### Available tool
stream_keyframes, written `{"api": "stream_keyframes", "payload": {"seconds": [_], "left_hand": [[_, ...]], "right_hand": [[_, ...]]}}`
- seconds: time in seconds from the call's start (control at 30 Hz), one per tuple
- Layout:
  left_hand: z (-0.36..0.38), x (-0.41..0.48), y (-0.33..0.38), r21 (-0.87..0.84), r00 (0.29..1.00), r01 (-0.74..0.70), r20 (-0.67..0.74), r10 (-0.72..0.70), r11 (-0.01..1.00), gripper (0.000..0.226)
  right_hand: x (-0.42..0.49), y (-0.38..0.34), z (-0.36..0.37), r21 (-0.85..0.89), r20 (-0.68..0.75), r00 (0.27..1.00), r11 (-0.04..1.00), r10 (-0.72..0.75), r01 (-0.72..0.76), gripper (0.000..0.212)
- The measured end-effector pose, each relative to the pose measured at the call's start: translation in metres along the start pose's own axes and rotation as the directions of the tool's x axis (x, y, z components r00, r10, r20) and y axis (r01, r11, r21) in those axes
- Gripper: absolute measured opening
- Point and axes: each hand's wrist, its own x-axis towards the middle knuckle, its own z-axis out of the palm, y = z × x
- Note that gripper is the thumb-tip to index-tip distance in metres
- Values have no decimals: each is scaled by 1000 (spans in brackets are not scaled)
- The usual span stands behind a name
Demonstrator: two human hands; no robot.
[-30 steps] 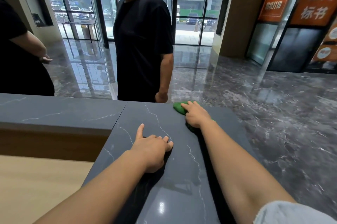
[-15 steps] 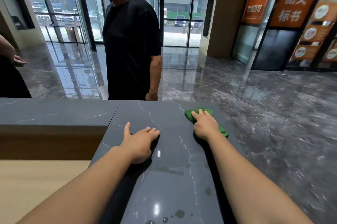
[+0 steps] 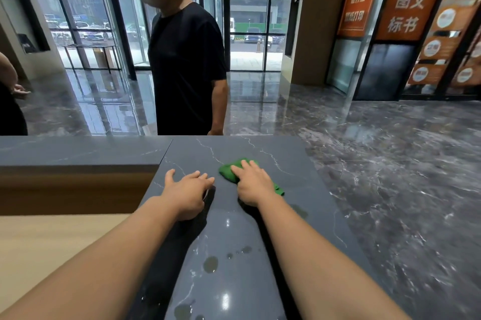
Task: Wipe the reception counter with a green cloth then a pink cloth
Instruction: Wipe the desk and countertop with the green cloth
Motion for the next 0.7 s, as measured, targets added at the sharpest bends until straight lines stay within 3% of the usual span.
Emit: {"api": "stream_keyframes", "payload": {"seconds": [0.2, 0.37, 0.6, 0.7], "left_hand": [[-2, -12, 9, -9, 999, -46, -11, 46, 999, 61], [-2, -31, 5, 6, 997, -78, -1, 78, 997, 62], [0, -60, -14, -15, 995, -98, 18, 98, 995, 63], [2, -73, -18, -33, 995, -98, 9, 99, 995, 52]], "right_hand": [[-34, 99, -25, -27, -47, 948, 948, 315, -316, 62], [-48, 82, -22, -16, -54, 908, 908, 416, -418, 60], [-61, -37, 9, 10, -50, 969, 970, 243, -243, 59], [-69, -74, 16, 6, -23, 989, 989, 146, -146, 61]]}}
